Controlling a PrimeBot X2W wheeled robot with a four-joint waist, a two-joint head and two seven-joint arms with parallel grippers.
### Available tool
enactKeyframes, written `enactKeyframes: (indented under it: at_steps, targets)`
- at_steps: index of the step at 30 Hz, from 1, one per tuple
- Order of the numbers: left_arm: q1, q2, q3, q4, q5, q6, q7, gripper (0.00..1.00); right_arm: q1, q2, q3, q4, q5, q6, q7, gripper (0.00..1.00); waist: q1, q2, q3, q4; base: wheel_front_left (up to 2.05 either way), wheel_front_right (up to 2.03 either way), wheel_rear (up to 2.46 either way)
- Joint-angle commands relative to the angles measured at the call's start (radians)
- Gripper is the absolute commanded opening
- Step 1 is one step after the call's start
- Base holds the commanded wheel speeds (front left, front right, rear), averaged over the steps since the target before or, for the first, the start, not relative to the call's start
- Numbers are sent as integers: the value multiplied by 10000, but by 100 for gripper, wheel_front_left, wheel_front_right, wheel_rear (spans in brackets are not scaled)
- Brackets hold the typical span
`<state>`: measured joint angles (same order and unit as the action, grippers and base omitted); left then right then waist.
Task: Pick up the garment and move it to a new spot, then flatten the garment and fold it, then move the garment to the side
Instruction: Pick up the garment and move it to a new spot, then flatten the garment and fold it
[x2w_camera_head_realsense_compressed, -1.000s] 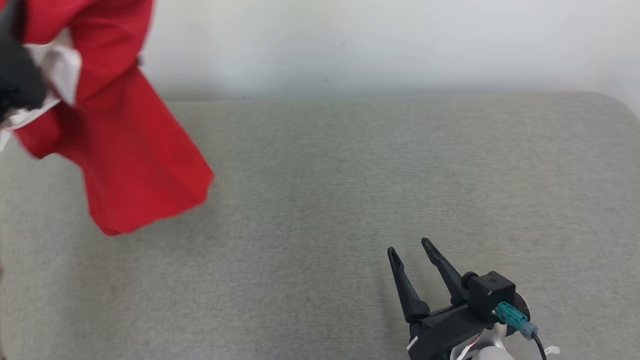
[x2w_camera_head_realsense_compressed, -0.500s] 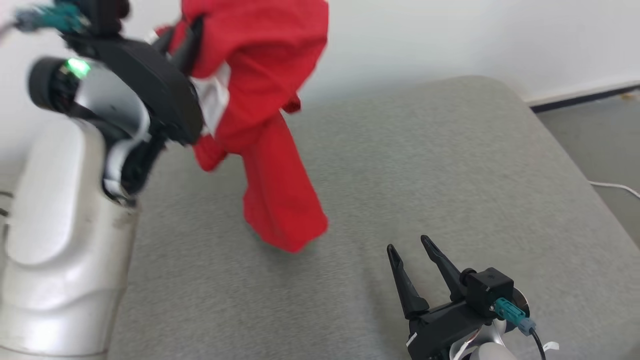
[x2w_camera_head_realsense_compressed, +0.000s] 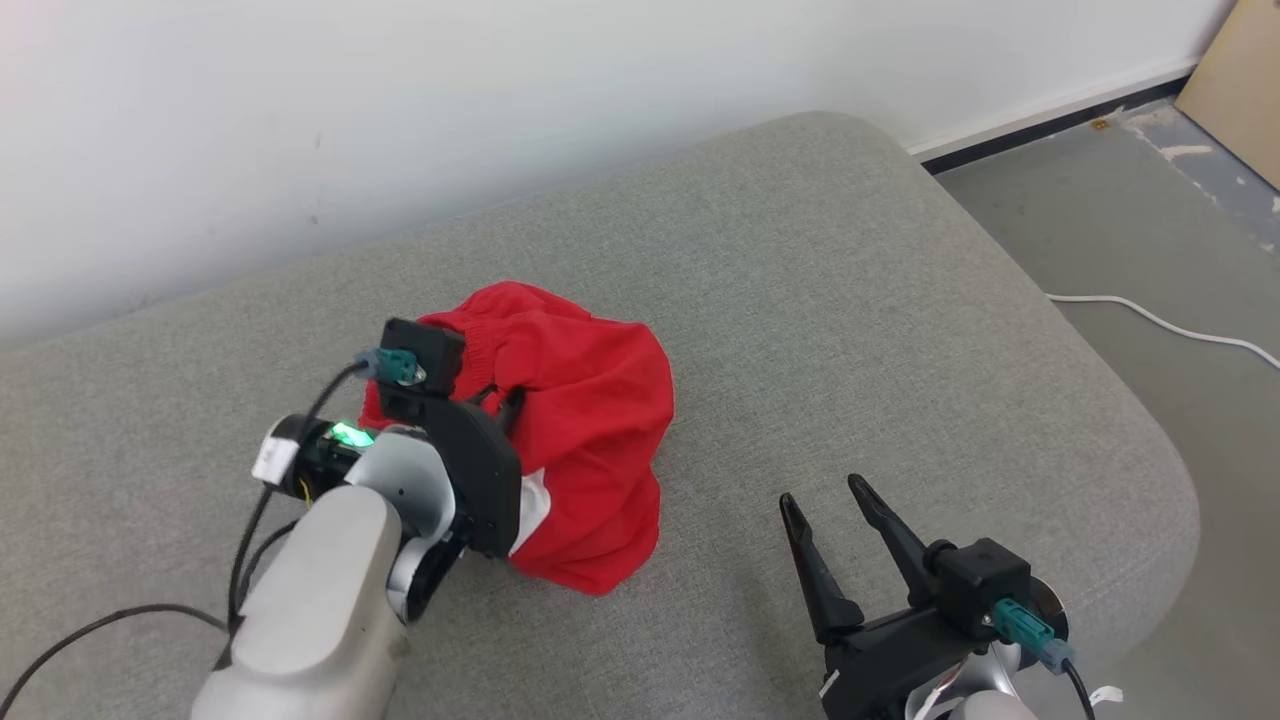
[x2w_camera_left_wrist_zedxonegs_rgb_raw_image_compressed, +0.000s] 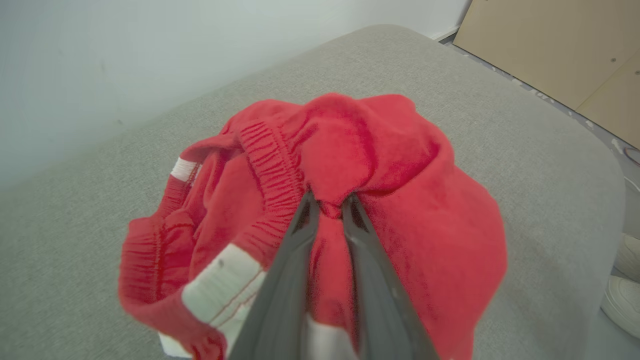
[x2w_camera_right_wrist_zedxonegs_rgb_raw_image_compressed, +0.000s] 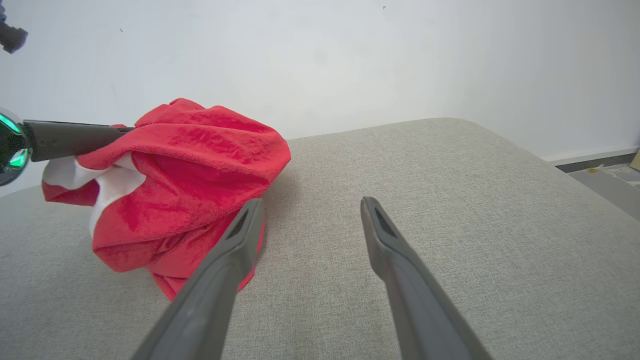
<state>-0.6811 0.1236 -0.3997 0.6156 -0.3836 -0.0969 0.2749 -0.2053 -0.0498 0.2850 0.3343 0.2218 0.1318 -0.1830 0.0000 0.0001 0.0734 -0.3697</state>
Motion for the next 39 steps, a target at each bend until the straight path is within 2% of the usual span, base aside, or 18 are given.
enactKeyframes:
  at_steps: [1,5,8,12,14,16,26,35,39]
  targets:
    - [137,-60,-32,104,83,86,-278,100,82,-10,-79,-69,-103,-23,40,100,0,-1,-68,106,0,0,0]
    - [406,-195,-24,157,162,347,-1255,100,288,-11,-490,-139,-215,-21,105,100,0,-1,-258,491,0,0,0]
    - [713,-297,310,-259,-100,502,-2464,100,408,-11,-825,-193,-329,-23,137,100,0,-1,-497,876,0,0,0]
    - [1435,-198,597,-853,-117,657,-4003,100,583,-10,-1282,-314,-505,-21,102,100,0,-1,-832,1551,0,0,0]
    - [1639,-150,714,-1042,-136,750,-4372,100,635,-8,-1366,-350,-555,-23,89,100,0,-1,-922,1715,0,0,0]
    - [2305,-56,905,-1501,-90,938,-5019,100,781,-16,-1684,-408,-720,-21,120,100,0,-1,-1150,2249,0,0,0]
    - [4513,471,1481,-2873,285,1323,-5399,100,1316,-11,-2374,-586,-1000,-23,233,100,0,-1,-1471,3385,0,0,0]
    - [6711,641,2255,-4434,639,1786,-5395,100,1695,-11,-2362,-793,-920,-21,346,100,0,-1,-1445,3607,0,0,0]
    - [7369,488,2512,-4723,519,2060,-5396,100,1771,-13,-2287,-802,-905,-23,387,100,0,-1,-1425,3604,0,0,0]
